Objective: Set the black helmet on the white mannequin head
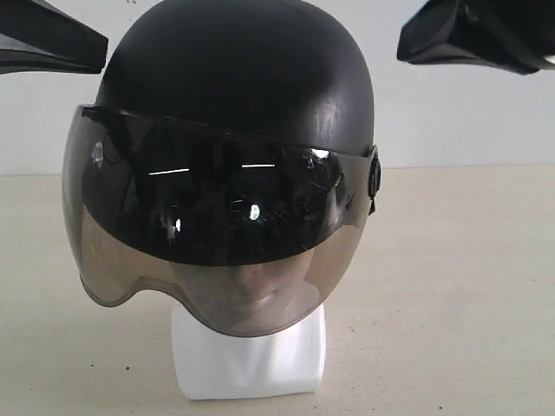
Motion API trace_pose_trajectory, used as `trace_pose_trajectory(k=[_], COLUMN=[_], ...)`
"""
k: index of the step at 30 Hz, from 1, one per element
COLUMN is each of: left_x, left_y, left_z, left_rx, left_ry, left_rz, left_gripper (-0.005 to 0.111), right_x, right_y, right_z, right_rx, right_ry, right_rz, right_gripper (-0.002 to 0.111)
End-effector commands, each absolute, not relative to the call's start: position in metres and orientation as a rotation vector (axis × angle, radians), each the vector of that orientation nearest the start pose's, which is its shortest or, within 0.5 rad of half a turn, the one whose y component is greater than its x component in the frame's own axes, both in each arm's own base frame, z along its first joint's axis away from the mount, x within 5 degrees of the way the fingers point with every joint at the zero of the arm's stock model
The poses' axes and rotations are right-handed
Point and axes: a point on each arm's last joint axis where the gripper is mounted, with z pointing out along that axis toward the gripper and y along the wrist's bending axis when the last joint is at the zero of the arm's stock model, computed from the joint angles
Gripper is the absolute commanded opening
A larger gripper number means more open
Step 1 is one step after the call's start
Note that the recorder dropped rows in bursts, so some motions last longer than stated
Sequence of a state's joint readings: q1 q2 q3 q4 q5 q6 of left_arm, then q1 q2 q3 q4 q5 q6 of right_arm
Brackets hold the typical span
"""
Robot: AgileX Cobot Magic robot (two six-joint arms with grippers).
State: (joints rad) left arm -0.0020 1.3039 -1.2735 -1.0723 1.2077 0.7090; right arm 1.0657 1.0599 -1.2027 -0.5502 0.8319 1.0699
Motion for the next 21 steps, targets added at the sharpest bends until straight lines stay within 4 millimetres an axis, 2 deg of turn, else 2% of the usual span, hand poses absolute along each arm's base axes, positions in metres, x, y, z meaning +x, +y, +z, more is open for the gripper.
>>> trace_pose_trajectory(k=[1,5,7,9,14,21], left_x=[0.215,0.194,0.186,0.181,0.179,0.180], left_y=[-0.075,-0.075,-0.077,-0.080,-0.086,-0.086], left_z=[0.421,0.435,0.434,0.429,0.419,0.408], left_rx=[0.665,0.666,0.695,0.730,0.761,0.762], left_ry=[2.060,2.021,2.057,2.104,2.136,2.167], left_rz=[-0.975,-0.948,-0.888,-0.843,-0.861,-0.870], left_gripper=[0.004,0.004,0.004,0.004,0.004,0.004], right_x=[0.123,0.111,0.105,0.105,0.116,0.124], right_y=[0.158,0.148,0.155,0.171,0.192,0.206], right_z=[0.419,0.433,0.435,0.432,0.422,0.408], right_rx=[-0.321,-0.315,-0.382,-0.458,-0.478,-0.510], right_ry=[2.182,2.114,2.103,2.095,2.096,2.155], right_rz=[0.571,0.718,0.829,0.904,0.897,0.841], right_gripper=[0.000,0.000,0.000,0.000,0.000,0.000])
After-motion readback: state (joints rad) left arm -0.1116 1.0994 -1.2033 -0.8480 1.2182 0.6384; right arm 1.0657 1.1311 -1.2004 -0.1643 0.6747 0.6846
